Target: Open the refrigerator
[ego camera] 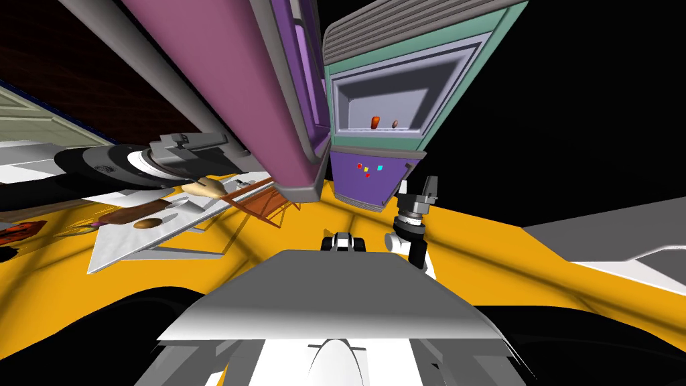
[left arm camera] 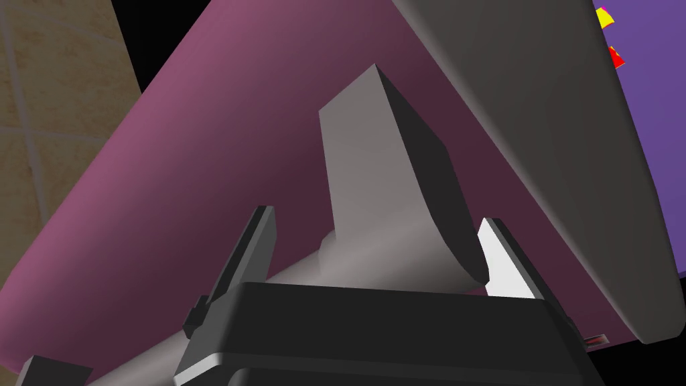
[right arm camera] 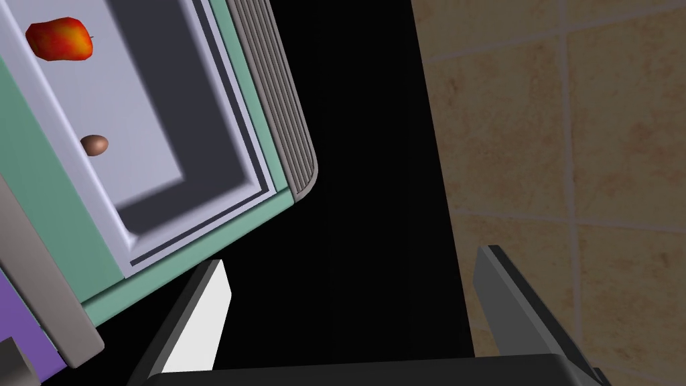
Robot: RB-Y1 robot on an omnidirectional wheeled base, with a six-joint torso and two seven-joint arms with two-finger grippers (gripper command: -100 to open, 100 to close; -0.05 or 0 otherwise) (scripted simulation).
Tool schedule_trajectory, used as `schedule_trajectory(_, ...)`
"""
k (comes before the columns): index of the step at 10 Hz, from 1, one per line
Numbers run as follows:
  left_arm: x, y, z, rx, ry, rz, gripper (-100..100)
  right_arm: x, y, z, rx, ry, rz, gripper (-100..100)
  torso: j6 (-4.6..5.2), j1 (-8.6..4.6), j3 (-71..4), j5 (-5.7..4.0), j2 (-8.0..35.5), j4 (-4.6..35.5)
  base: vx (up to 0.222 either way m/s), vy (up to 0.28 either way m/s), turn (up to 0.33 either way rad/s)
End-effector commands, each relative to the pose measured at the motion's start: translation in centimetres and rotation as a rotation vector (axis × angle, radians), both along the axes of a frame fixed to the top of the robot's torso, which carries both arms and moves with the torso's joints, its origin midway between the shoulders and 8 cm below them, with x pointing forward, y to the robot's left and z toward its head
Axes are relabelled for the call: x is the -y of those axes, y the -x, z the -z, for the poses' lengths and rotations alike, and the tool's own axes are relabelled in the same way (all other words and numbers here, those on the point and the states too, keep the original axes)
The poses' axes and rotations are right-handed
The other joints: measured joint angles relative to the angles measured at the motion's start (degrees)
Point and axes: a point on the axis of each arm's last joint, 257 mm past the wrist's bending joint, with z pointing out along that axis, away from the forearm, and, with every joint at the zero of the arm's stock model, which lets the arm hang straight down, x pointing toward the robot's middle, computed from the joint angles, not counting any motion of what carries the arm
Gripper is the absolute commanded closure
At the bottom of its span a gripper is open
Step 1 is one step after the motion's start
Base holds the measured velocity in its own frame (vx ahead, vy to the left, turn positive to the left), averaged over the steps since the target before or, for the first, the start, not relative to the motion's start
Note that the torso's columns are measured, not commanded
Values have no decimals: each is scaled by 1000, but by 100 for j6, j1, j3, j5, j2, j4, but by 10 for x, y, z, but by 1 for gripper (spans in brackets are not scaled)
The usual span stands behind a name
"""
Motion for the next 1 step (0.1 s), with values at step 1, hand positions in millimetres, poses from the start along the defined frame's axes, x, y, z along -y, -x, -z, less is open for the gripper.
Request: schedule_trajectory(1, 0, 0, 0, 0, 0, 0, 0, 0, 0, 0, 0, 0, 0, 0, 0, 1, 1, 0, 1, 1, 0, 0, 0)
